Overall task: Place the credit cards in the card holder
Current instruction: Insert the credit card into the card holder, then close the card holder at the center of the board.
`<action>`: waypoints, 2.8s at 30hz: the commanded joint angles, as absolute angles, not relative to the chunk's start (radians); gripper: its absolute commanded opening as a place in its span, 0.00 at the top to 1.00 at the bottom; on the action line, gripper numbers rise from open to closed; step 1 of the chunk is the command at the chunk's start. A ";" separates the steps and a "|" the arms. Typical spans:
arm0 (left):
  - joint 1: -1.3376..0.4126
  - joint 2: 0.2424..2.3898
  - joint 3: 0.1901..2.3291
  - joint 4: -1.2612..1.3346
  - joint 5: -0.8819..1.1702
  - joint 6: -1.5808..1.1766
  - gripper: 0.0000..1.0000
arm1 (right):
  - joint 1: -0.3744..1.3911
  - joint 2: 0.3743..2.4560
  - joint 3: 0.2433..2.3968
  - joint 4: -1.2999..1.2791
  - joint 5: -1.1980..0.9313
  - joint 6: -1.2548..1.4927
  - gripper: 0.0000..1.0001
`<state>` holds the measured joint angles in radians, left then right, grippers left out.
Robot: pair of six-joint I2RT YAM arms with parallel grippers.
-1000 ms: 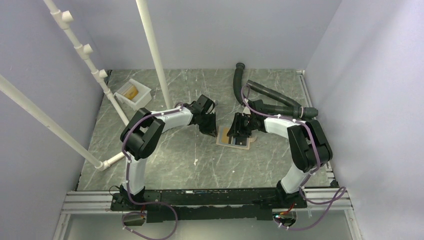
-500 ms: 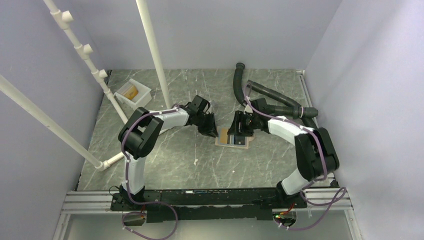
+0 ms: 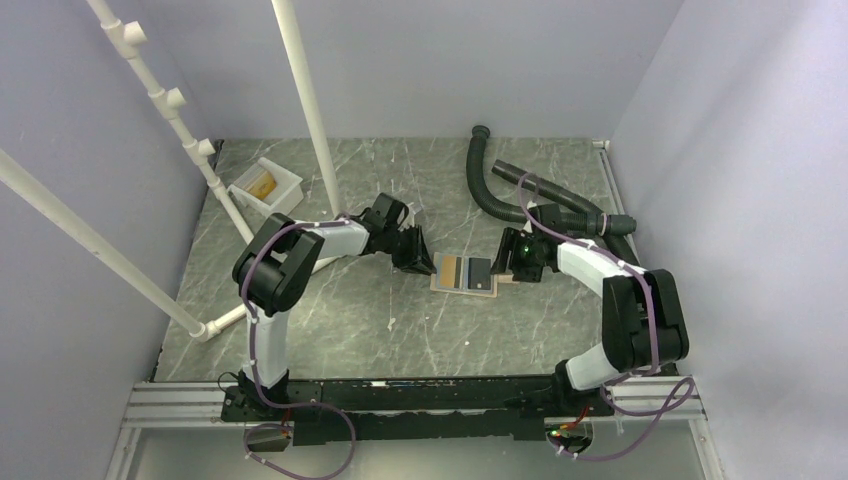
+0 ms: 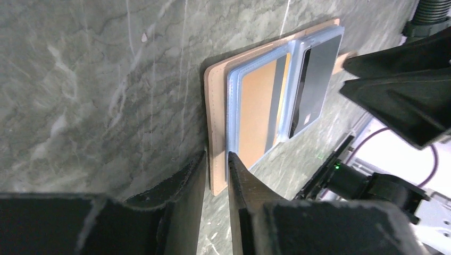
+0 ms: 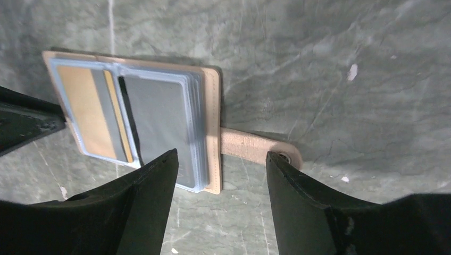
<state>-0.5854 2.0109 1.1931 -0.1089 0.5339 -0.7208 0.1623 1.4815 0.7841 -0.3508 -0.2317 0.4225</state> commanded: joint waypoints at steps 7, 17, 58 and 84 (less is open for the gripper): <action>-0.572 1.982 1.124 0.029 0.630 -0.801 0.67 | 0.167 1.440 0.745 -0.344 -0.166 0.413 0.34; -0.566 1.985 1.060 0.283 0.728 -0.906 0.53 | 0.169 1.491 0.729 -0.275 -0.301 0.423 0.35; -0.697 2.097 1.263 0.175 0.693 -0.881 0.81 | 0.059 1.392 0.710 -0.290 -0.411 0.439 0.67; -0.744 2.174 1.382 -0.124 0.561 -0.806 1.00 | 0.063 1.393 0.684 -0.174 -0.601 0.451 1.00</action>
<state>-0.7238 2.1536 1.3758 -0.0383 0.6456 -0.8494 0.0601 1.4200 0.6994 -0.2760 -0.4881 0.4416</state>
